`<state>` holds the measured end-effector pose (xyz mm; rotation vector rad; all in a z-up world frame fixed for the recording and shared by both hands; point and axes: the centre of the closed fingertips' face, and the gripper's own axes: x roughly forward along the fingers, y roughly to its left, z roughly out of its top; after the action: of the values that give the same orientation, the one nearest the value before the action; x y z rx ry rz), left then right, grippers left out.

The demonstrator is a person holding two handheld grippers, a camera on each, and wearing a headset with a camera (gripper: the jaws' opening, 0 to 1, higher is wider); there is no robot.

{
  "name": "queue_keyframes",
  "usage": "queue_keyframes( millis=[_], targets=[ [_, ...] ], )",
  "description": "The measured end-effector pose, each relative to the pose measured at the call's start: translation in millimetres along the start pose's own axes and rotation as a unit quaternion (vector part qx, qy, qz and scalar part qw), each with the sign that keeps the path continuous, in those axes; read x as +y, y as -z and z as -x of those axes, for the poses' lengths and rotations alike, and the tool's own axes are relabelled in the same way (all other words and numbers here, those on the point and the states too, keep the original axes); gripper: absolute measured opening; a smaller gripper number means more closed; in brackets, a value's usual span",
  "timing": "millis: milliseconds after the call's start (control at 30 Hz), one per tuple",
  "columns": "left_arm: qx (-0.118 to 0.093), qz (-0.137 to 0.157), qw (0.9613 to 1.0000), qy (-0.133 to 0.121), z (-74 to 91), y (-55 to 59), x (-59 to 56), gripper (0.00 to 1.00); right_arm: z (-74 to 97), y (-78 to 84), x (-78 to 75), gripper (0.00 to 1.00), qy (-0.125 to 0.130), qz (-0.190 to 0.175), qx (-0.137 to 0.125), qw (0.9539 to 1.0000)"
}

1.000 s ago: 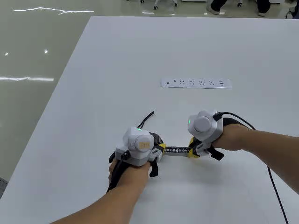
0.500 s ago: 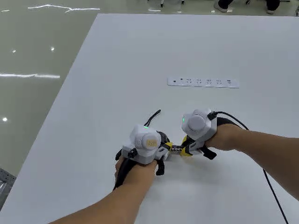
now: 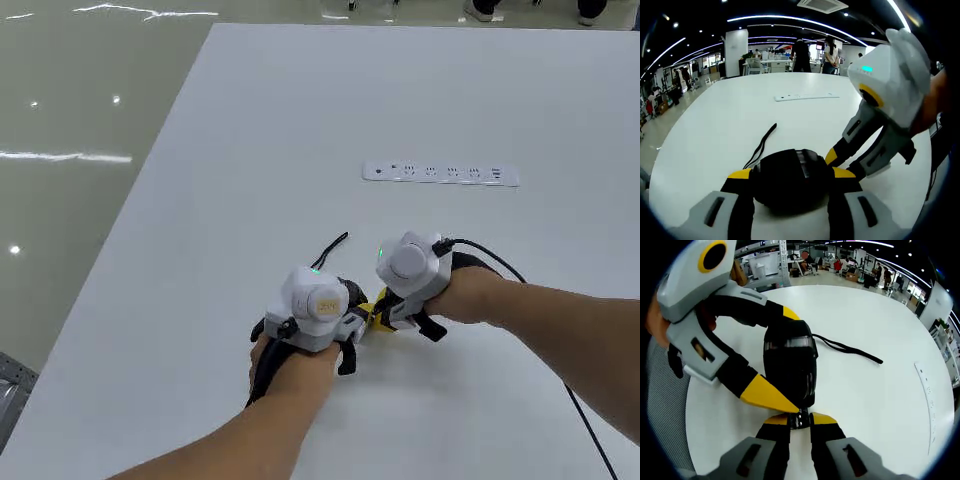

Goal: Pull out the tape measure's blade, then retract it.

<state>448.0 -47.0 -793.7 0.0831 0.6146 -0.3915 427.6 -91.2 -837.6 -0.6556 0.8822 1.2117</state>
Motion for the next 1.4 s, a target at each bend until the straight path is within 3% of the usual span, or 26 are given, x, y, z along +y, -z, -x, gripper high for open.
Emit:
queue_keyframes(
  millis=[100, 267, 300, 333, 400, 500, 667, 833, 1200, 1400],
  targets=[
    [0.0, -0.001, 1.0, 0.001, -0.1, 0.1, 0.1, 0.54, 1.6, 0.5, 0.6, 0.17, -0.001, 0.02, -0.011, 0.9997],
    [-0.001, 0.002, 1.0, 0.001, -0.2, 0.3, 0.4, 0.55, 7.8, 9.6, 1.1, 0.22, -0.003, -0.001, -0.021, 0.9998],
    [-0.002, 0.002, 1.0, 0.001, -0.2, 0.4, 0.5, 0.55, 9.4, 12.9, 0.6, 0.2, -0.001, 0.01, -0.019, 0.9998],
    [-0.002, 0.002, 1.0, 0.002, -0.2, 0.6, 0.6, 0.55, 10.7, 14.1, -4.2, 0.16, 0.017, 0.009, -0.019, 0.9996],
    [-0.003, 0.003, 1.0, 0.002, -0.6, 0.9, 0.6, 0.55, 8.9, 14.1, 0.6, 0.15, 0.01, 0.009, -0.021, 0.9997],
    [-0.001, 0.008, 1.0, 0.002, -0.3, 0.8, 0.5, 0.55, 5.9, 10.9, -1.2, 0.14, 0.018, -0.01, -0.024, 0.9995],
    [-0.001, 0.013, 0.9999, 0.0, -0.2, 0.8, 1.4, 0.55, 3.2, 3.7, -0.8, 0.13, 0.02, -0.003, -0.018, 0.9996],
    [-0.001, 0.019, 0.9998, -0.001, -0.4, -0.2, 2.3, 0.55, 1.4, -1.2, -1.4, 0.13, 0.022, -0.019, -0.033, 0.999],
    [-0.002, 0.022, 0.9998, -0.002, -1.1, -1.8, 2.6, 0.55, 0.9, -4.3, -2.2, 0.14, 0.021, -0.005, -0.04, 0.999],
    [-0.002, 0.019, 0.9998, 0.001, 0.2, -0.7, 1.5, 0.56, 1.5, -3.1, -0.8, 0.15, 0.024, -0.017, -0.049, 0.9984]
  ],
)
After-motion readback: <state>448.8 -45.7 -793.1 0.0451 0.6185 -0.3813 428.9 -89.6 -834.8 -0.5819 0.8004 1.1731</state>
